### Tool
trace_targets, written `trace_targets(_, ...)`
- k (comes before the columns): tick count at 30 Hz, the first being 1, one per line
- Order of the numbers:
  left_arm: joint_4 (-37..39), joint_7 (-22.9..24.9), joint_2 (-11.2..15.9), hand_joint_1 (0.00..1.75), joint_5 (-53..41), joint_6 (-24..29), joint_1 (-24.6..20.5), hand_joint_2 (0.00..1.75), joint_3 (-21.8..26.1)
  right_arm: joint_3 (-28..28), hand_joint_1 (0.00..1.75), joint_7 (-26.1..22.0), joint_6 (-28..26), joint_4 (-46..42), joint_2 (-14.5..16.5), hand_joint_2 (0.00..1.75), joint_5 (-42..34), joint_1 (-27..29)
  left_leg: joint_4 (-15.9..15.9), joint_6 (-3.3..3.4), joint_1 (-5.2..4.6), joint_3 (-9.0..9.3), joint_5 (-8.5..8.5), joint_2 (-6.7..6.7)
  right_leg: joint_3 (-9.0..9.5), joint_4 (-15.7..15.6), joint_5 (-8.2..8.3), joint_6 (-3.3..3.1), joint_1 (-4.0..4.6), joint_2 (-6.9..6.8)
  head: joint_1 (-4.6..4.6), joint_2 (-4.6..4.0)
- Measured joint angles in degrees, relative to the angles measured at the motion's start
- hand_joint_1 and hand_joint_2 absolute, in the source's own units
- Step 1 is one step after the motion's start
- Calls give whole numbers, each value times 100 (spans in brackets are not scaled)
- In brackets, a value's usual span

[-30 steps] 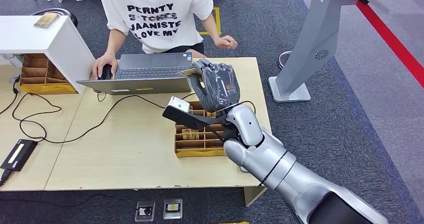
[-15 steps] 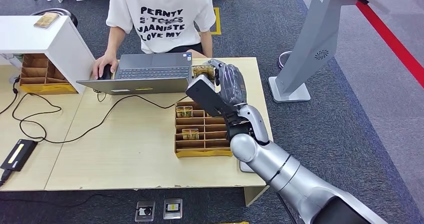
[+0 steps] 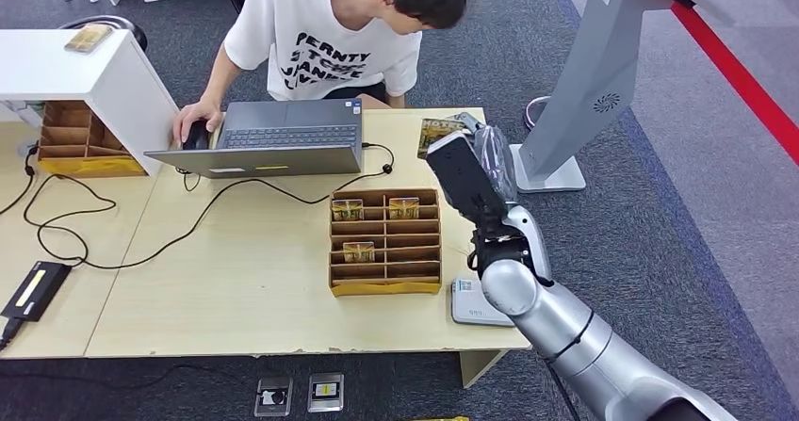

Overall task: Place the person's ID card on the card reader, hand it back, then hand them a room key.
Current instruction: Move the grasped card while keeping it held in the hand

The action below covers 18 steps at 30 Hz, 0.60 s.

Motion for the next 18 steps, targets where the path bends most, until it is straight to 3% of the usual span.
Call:
trace_targets(13,0,0,0,0,0,0,0,0,0,0,0,0,0,0,0,0,0,0,0,0,0,0,0,0,0,0,0,0,0,0,0,0)
trace_targets(14,0,0,0,0,0,0,0,0,0,0,44,0,0,0,0,44,0,0,0,0,0,0,0,0,0,0,0,0,0,0,0,0)
trace_targets(17,2,-15,155,0,-497,-363,26,0,-136,-368,175,1487,-755,72,-862,175,2326,-305,1,-7,1,4,5,6,-5,3,3,-4,1,3,-1,0)
trace_targets(18,2,-20,206,0,-660,-483,35,0,-180,-503,175,1984,-998,65,-1160,175,3102,-374,1,-9,1,5,7,8,-7,4,4,-6,1,4,-1,0)
